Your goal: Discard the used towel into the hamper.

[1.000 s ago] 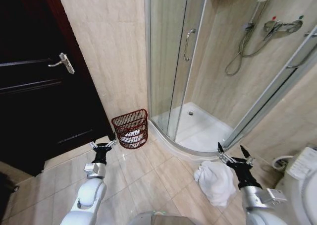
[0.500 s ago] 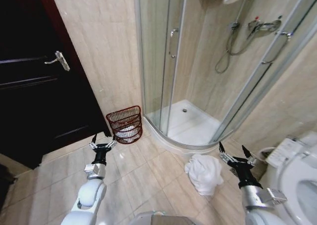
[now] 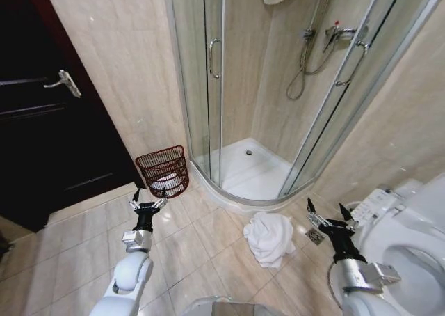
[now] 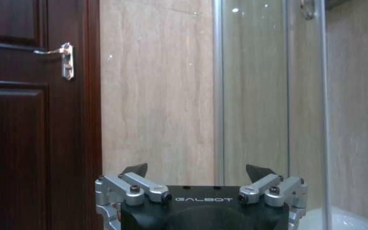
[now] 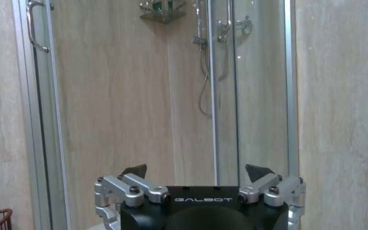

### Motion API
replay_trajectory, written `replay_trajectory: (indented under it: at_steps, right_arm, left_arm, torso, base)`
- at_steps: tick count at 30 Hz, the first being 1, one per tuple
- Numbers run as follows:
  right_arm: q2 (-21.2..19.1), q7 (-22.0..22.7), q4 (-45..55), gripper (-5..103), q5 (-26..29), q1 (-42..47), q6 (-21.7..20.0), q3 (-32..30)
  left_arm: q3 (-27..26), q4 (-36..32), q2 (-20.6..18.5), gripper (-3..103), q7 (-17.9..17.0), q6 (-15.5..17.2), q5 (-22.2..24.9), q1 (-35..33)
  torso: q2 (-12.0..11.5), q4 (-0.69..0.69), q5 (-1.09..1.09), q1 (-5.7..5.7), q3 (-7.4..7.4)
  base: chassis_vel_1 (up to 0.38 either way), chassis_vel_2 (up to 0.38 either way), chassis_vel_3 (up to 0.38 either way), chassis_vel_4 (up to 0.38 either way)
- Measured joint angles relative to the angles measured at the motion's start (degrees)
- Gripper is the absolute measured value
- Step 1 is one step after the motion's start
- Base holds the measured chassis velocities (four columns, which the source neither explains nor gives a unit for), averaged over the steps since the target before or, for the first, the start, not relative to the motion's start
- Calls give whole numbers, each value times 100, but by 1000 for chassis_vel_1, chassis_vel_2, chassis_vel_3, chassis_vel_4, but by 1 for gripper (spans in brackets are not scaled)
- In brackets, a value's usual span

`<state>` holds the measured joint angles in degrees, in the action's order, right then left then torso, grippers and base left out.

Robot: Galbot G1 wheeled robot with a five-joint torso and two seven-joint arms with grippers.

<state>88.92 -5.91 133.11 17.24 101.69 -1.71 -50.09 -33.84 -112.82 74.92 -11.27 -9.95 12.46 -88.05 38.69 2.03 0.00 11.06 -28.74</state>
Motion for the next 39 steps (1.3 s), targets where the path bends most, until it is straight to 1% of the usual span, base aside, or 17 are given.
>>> replay_trajectory:
  at_steps: [7, 10, 11, 13, 16, 20, 22, 24, 26, 28, 30, 31, 32, 36, 38, 39]
  right_arm:
    - [48, 66, 27, 100, -33, -62, 26, -81]
    - [52, 116, 3, 100, -175, -198, 28, -148]
    - [75, 124, -14, 100, -358, -302, 40, -181]
    - [100, 133, -8, 100, -444, -368, 27, -190]
    - [212, 196, 147, 100, -490, -440, -142, -153]
    - [300, 171, 272, 100, -471, -332, -198, -123]
    - [320, 74, 339, 100, -411, -223, -234, -120]
    - [320, 51, 344, 100, -397, -207, -240, -121]
    - [321, 16, 344, 100, -358, -137, -203, -130]
    - [321, 16, 344, 100, -358, -137, -203, -130]
    - [321, 7, 413, 100, -179, 66, -126, -173]
    - [325, 4, 430, 100, -119, 137, -85, -184]
    - [325, 4, 430, 100, -119, 137, -85, -184]
    - [329, -100, 422, 100, -102, 213, 50, -139]
    - [329, -131, 425, 100, -108, 227, 56, -125]
    - [329, -168, 446, 100, -114, 247, 56, -111]
  left_arm:
    - [15, 32, -20, 100, 25, -27, 157, 116]
    - [72, 40, -19, 100, 45, -25, 177, 147]
    - [116, 30, -16, 100, 67, -2, 180, 147]
    - [160, 13, -7, 100, 77, 16, 179, 150]
    - [204, -105, 64, 100, 64, 71, 174, 144]
    - [200, -261, 100, 100, -10, 135, 195, 93]
    - [168, -439, 51, 100, -93, 241, 234, -14]
    - [137, -499, 19, 100, -110, 280, 252, -46]
    - [14, -628, -66, 100, -183, 357, 260, -81]
    - [14, -628, -66, 100, -183, 357, 260, -81]
    - [-113, -697, -177, 100, -320, 508, 274, 79]
    - [-150, -724, -211, 100, -333, 580, 300, 181]
    - [-150, -724, -211, 100, -333, 580, 300, 181]
    - [-202, -827, -278, 100, -269, 858, 446, 486]
    - [-215, -851, -286, 100, -206, 895, 492, 510]
    - [-252, -895, -302, 100, -48, 952, 601, 534]
  torso:
    - [45, -2, 0, 20, -26]
    - [113, -1, -1, 51, -62]
    - [155, 1, 1, 71, -83]
    - [196, 1, 0, 90, -106]
    - [310, 0, 0, 137, -174]
    - [398, -1, 0, 172, -226]
    - [484, -1, -1, 207, -276]
    - [511, -1, 0, 218, -291]
    - [588, 2, 0, 251, -335]
    - [588, 2, 0, 251, -335]
    - [691, 1, -1, 296, -394]
    - [729, -3, -1, 313, -415]
    - [729, -3, -1, 313, -415]
    - [853, -1, -1, 373, -479]
    - [871, -1, -1, 382, -488]
    - [901, 0, 0, 397, -504]
  base:
    - [38, 14, -43, -10]
    - [-1, 0, -18, -9]
    - [0, 0, 0, 0]
    - [0, 0, 0, 0]
    - [0, 0, 0, 0]
    - [0, 0, 0, 0]
    - [0, 0, 0, 0]
    - [0, 0, 0, 0]
    - [0, 0, 0, 0]
    - [0, 0, 0, 0]
    - [0, 0, 0, 0]
    - [0, 0, 0, 0]
    - [0, 0, 0, 0]
    - [0, 0, 0, 0]
    - [0, 0, 0, 0]
    - [0, 0, 0, 0]
